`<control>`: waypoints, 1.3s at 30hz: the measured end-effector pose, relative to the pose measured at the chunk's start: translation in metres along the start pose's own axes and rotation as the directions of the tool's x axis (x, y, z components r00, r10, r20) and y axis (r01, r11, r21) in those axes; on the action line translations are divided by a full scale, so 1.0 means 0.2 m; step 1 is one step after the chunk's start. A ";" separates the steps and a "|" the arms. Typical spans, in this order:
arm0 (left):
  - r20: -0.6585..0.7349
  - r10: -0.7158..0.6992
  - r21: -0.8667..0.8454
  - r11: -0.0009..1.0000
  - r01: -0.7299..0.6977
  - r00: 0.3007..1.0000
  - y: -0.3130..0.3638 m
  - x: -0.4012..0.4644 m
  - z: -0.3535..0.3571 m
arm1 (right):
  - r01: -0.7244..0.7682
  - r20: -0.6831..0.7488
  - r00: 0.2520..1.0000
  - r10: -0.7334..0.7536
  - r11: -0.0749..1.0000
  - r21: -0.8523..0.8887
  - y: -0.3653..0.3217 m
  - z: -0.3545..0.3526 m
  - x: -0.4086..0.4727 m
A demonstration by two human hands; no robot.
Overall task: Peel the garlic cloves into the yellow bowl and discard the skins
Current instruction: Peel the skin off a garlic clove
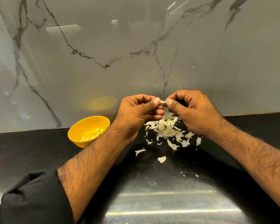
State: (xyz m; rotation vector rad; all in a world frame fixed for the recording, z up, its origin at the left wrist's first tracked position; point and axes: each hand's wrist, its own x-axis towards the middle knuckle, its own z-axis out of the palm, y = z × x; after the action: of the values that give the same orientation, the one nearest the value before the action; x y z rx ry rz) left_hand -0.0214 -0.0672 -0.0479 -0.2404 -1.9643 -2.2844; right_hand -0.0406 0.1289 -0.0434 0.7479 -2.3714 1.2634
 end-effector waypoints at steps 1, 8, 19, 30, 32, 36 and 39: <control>-0.015 0.034 0.035 0.999 -0.033 0.999 0.00 0.00 0.00 | 0.003 0.001 1.000 -0.003 1.000 -0.004 0.00 0.00 0.00; -0.011 0.223 0.255 0.943 -0.213 0.975 -0.02 0.00 0.02 | 0.020 0.011 1.000 -0.019 0.992 -0.121 0.00 0.00 0.00; 0.047 0.097 0.116 0.988 -0.101 0.994 -0.01 0.00 0.00 | -0.049 -0.025 0.998 0.052 0.993 0.112 0.02 -0.02 0.01; 0.189 -0.016 -0.022 1.000 0.020 0.982 0.03 -0.01 -0.02 | -0.129 0.039 0.992 0.123 0.950 0.285 0.03 -0.04 0.02; 0.196 -0.020 -0.022 0.999 0.025 0.980 0.03 -0.01 -0.03 | -0.124 0.043 0.992 0.117 0.953 0.275 0.03 -0.04 0.02; 0.171 -0.022 -0.028 0.999 0.027 0.985 0.04 -0.01 -0.03 | -0.152 0.025 0.988 0.150 0.966 0.207 0.03 -0.05 0.02; 0.157 -0.016 -0.034 0.999 0.021 0.987 0.04 -0.01 -0.04 | -0.201 -0.010 0.979 0.201 0.979 0.037 0.05 -0.06 0.03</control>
State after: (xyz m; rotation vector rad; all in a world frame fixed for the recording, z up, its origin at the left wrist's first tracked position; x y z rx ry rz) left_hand -0.0191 -0.0763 -0.0422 -0.4199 -2.0062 -2.3815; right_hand -0.0506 0.1415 -0.0407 0.5175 -2.4702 1.3887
